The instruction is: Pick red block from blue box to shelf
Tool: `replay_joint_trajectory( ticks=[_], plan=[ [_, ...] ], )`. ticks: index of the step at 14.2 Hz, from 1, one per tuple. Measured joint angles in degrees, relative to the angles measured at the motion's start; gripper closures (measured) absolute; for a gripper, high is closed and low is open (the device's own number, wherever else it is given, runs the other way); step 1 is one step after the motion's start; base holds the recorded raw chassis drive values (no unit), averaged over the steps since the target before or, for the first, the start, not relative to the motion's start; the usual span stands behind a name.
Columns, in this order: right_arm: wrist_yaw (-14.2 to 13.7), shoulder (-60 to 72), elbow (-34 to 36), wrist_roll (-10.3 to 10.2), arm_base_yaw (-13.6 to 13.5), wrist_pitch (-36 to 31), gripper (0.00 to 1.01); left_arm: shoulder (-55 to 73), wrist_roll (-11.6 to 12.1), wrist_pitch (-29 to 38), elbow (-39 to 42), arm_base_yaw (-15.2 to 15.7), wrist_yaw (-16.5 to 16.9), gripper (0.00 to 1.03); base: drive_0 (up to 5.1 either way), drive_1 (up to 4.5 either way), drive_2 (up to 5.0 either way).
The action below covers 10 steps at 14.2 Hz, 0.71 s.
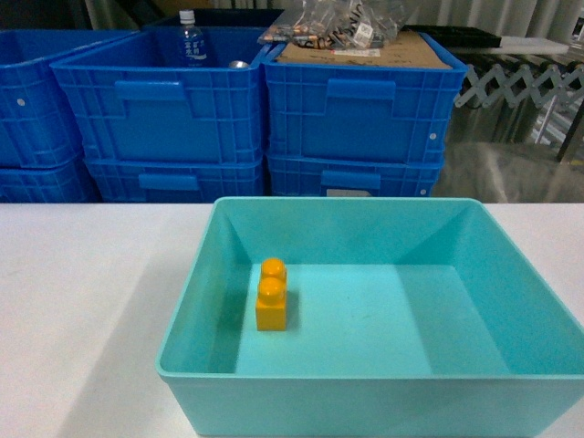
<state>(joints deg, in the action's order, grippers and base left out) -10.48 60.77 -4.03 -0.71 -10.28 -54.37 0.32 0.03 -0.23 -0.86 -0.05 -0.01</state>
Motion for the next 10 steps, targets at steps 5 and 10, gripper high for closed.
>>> replay_joint_trajectory(
  ticks=[5,10],
  plan=[
    [10.3,-30.2,3.3,0.4,10.6,24.4,0.72,0.0,0.0,0.0,0.0,0.0,0.0,0.05,0.0,0.00,0.0],
    [10.3,-38.4,3.3,0.4,10.6,32.2,0.72,0.0,0.0,0.0,0.0,0.0,0.0,0.05,0.0,0.00,0.0]
  ],
)
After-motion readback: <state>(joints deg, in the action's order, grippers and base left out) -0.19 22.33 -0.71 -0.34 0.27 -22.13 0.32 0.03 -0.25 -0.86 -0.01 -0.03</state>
